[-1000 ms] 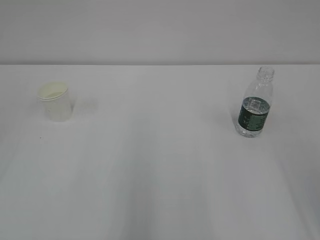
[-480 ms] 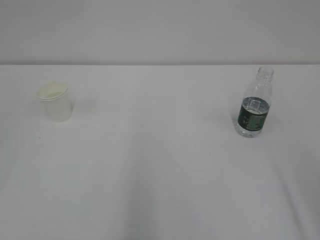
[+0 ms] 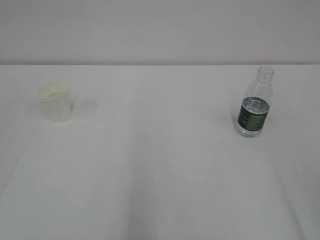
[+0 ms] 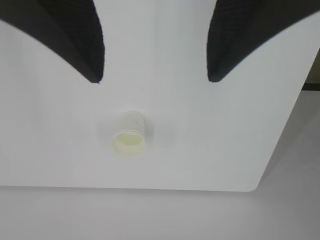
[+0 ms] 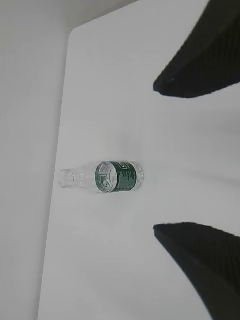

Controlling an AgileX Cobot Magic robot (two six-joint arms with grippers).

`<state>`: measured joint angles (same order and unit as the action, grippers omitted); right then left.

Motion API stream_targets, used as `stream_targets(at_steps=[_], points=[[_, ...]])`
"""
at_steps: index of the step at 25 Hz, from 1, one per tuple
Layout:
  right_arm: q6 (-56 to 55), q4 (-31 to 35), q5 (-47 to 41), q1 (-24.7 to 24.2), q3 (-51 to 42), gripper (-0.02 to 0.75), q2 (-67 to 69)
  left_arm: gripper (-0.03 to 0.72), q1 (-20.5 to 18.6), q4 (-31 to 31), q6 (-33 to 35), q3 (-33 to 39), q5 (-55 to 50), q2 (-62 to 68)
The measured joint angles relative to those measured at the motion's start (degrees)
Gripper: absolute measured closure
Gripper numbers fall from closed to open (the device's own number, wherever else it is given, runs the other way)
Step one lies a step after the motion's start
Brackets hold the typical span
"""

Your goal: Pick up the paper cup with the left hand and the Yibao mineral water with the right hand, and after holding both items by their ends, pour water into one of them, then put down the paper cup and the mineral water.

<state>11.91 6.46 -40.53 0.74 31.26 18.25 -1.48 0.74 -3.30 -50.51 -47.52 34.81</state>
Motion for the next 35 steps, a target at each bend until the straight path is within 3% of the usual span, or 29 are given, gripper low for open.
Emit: stream_targets(at_steps=[15,22,28,35], points=[[0.7,0.2,-9.1,0.0,3.4,0.148,-3.3,0.249,3.3,5.5,2.8,0.3,-7.6,-2.0],[0.7,0.2,-13.5,0.0,3.4,0.148,-8.1,0.246,3.3,6.7,3.3,8.1,-10.1,-10.3],[0.7,1.6,-17.7,0.0,3.4,0.148,-11.5,0.111,3.8,6.0,3.9,12.3,-14.5,-17.9],[0.8,2.0,-21.5,0.0,3.4,0.148,-12.2,0.087,4.5,5.1,4.0,12.4,-17.1,-21.7]])
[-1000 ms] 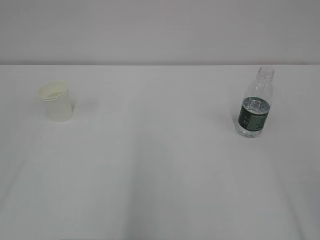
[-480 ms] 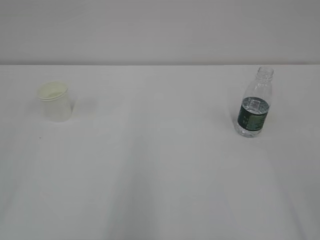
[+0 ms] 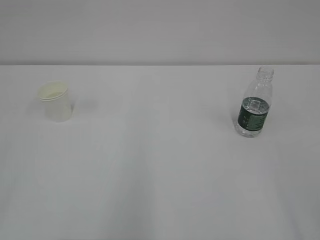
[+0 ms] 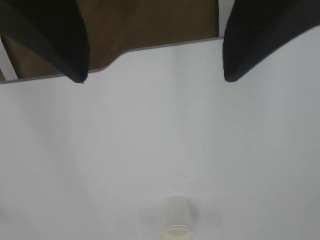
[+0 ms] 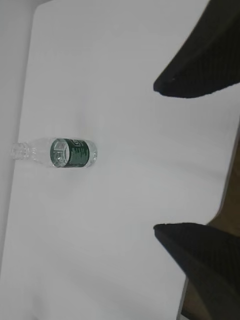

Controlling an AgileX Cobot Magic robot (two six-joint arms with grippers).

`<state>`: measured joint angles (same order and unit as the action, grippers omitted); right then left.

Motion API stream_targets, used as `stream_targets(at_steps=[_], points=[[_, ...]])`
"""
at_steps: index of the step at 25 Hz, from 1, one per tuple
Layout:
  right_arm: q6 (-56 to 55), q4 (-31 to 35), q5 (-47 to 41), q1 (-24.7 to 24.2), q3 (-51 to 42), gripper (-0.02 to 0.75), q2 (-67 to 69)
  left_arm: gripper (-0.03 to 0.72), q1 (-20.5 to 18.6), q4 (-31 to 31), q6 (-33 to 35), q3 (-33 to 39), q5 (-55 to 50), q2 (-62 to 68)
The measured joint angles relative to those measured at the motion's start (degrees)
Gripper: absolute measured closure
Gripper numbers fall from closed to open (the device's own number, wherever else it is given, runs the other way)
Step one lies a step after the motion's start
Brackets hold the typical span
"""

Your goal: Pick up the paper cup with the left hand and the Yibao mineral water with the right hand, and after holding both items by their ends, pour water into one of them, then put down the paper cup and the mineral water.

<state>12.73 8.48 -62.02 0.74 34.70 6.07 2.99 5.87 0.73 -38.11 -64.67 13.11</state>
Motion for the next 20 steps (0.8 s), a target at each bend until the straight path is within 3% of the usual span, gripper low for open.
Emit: stream_targets(at_steps=[6,13,20], points=[[-0.3,-0.5,-3.0,0.0,0.0,0.148,0.0,0.095,0.0,0.6,0.0,0.0,-1.9,-1.8],[-5.1,-7.1,-9.8,0.0,0.0,0.148,-0.5,0.095,0.0,2.0,0.1,0.0,-3.7,-2.1],[-8.1,-8.5,-10.8,0.0,-2.5,0.148,-6.0,0.099,0.0,2.7,0.1,1.0,-4.5,-2.1]])
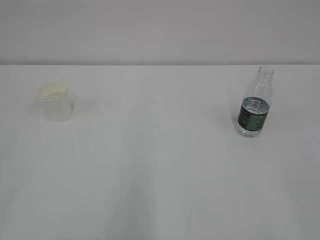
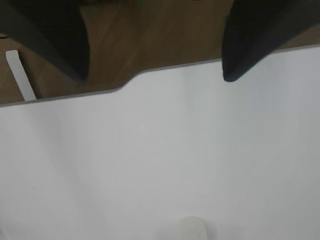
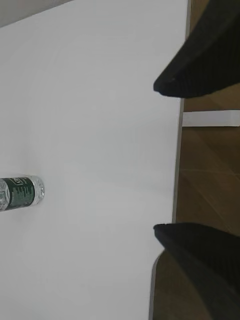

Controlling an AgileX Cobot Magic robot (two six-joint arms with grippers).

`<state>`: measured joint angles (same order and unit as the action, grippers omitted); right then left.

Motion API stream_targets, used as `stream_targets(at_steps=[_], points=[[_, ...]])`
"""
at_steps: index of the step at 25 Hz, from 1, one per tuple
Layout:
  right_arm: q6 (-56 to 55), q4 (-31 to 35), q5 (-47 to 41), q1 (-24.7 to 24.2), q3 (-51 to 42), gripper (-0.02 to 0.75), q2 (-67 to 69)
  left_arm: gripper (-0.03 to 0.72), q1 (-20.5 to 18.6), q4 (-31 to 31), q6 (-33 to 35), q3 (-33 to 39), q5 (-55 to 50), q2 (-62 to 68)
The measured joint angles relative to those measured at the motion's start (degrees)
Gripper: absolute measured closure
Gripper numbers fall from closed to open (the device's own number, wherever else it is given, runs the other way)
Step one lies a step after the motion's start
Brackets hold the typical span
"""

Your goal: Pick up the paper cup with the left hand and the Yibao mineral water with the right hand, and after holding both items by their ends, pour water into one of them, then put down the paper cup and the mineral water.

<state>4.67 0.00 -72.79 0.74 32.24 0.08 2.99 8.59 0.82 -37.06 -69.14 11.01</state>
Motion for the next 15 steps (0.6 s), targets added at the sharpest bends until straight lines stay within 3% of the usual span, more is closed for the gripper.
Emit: stream_targets(at_steps=[6,15], points=[[-0.7,-1.0,-0.1,0.0,-0.4,0.148,-1.0,0.113,0.0,1.5,0.0,4.7,0.0,-2.3],[-0.9,-1.5,-0.1,0.0,-0.4,0.148,-1.0,0.148,0.0,1.1,0.0,5.3,0.2,-9.3]])
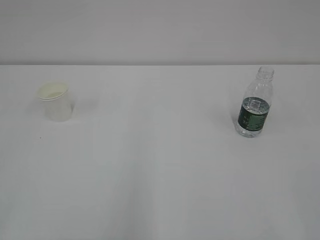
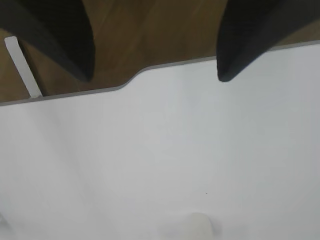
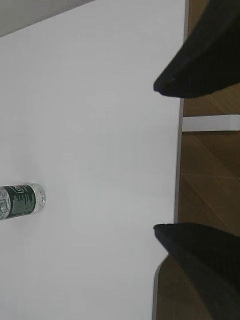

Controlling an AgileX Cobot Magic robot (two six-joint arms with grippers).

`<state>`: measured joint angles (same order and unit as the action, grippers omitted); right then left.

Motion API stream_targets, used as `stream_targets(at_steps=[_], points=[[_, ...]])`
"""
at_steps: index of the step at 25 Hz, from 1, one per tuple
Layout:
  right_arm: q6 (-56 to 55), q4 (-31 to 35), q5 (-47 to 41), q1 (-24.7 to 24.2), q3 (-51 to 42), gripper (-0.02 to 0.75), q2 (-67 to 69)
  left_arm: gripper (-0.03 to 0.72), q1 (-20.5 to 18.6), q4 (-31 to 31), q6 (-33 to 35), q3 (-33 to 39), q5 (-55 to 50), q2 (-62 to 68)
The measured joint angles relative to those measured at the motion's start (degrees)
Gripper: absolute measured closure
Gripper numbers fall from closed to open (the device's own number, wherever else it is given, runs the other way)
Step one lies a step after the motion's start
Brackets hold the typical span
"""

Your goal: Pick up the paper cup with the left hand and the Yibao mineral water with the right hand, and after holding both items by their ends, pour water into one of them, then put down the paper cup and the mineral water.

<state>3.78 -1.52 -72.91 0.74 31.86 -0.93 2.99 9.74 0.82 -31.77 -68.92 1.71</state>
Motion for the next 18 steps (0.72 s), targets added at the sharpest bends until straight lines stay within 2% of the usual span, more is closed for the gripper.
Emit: stream_targets(at_steps=[18], points=[[0.1,-0.3,2.1,0.0,-0.6,0.148,0.0,0.191,0.0,-1.9,0.0,0.1,1.6,-1.1]])
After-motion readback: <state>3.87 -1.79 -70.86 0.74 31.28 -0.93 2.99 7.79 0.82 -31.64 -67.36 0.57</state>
